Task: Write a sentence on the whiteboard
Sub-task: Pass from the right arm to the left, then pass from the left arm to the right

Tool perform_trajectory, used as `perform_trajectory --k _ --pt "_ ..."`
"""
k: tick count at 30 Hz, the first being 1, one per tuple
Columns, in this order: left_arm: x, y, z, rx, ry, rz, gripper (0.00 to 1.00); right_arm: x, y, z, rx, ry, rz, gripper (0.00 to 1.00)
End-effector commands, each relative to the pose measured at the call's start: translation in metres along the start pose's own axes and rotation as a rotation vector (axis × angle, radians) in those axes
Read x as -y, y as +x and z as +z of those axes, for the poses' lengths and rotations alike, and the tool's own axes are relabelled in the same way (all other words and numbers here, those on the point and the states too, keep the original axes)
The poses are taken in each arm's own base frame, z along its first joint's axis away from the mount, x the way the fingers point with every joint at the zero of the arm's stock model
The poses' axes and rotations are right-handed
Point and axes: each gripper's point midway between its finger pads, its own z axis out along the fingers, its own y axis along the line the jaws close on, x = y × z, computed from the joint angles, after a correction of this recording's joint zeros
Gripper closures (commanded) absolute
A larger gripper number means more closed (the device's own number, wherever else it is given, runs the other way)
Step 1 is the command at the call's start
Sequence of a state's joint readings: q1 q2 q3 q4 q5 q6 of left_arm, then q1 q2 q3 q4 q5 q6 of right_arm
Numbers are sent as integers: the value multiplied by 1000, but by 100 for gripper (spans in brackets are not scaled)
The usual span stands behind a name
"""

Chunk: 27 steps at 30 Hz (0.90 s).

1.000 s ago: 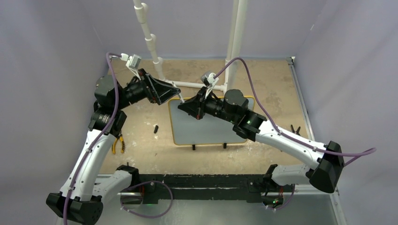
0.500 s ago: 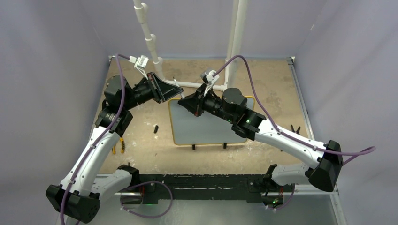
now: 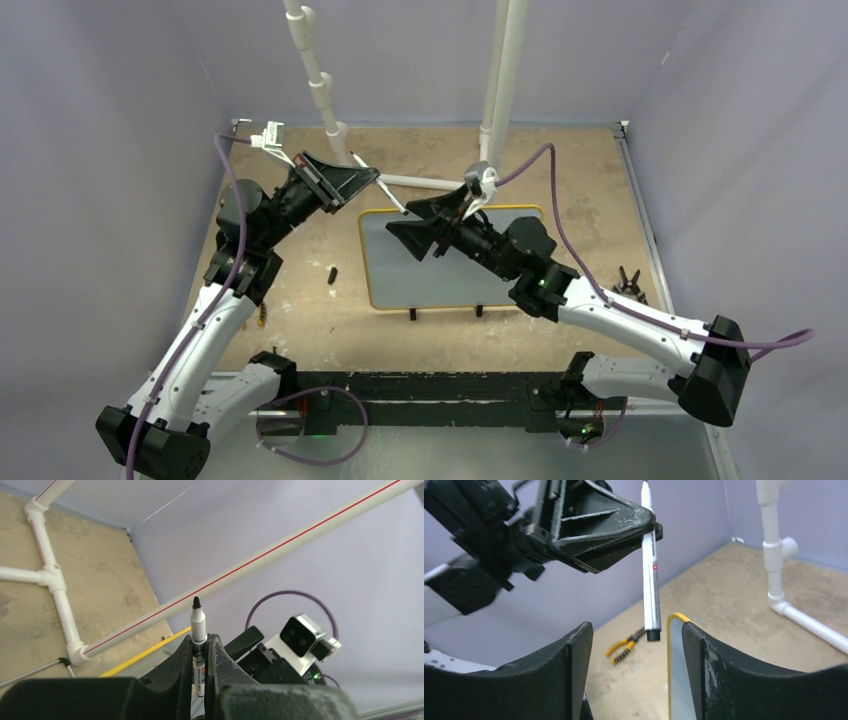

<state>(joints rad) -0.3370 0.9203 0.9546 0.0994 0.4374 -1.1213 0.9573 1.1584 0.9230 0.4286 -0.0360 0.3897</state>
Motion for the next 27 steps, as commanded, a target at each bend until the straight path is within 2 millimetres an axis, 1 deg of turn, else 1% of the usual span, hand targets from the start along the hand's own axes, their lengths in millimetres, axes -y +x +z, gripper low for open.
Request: perform_trajectory --k 1,5,7,9,13,20,27 --pt "22 -22 2 109 83 -108 100 -26 -63 -14 322 -118 76 30" --pt "23 -26 0 146 108 -150 100 -34 -78 -17 429 -181 131 27" --pt "22 -27 -2 156 94 -138 100 -32 -84 -12 456 -169 158 27" --pt "23 -27 -2 151 93 -137 100 -27 -84 -3 463 -148 175 27" --pt "24 -25 -2 140 96 -145 100 -28 -79 14 443 -156 195 35" --pt "25 -25 -8 154 95 -150 100 -29 -71 27 425 -183 236 47" --pt "25 -22 -9 137 93 -151 100 -24 -74 30 443 -156 247 56"
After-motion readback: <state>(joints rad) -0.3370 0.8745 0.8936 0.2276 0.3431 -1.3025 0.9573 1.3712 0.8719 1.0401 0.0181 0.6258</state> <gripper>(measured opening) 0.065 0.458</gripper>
